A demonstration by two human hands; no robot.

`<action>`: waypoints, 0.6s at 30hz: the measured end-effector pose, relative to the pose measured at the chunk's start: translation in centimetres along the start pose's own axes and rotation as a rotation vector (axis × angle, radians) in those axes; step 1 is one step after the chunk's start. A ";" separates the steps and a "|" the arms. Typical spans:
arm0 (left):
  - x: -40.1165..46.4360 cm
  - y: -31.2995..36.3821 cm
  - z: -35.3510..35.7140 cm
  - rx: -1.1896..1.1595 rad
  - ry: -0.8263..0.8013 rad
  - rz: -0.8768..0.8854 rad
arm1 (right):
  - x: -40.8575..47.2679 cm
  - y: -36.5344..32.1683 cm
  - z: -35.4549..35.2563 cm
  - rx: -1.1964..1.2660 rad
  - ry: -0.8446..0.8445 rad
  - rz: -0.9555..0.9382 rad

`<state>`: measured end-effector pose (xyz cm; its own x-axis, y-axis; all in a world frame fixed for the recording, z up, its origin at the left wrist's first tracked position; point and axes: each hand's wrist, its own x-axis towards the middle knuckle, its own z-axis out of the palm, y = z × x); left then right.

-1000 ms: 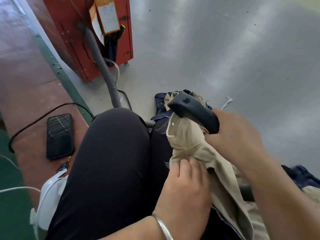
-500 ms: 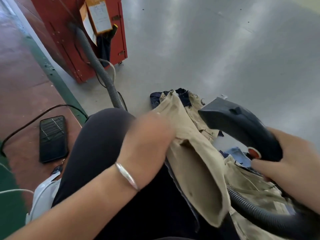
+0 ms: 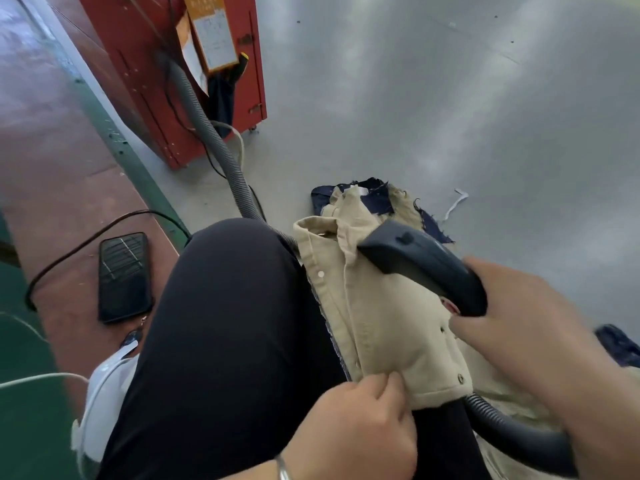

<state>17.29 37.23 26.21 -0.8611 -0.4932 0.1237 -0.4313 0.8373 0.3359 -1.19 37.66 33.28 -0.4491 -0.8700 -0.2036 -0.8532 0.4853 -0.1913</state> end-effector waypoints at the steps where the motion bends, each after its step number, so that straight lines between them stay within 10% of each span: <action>1: 0.1 -0.2 0.1 0.022 -0.019 -0.017 | 1.2 -0.4 0.1 -0.001 0.015 -0.002; 18: 1.9 -2.2 -0.8 0.229 0.246 -0.083 | -3.7 1.1 -2.9 0.068 -0.096 0.038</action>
<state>16.80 34.22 26.44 -0.7420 -0.5806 0.3352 -0.5705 0.8094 0.1389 -1.21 41.17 36.63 -0.4504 -0.8399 -0.3027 -0.8147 0.5254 -0.2454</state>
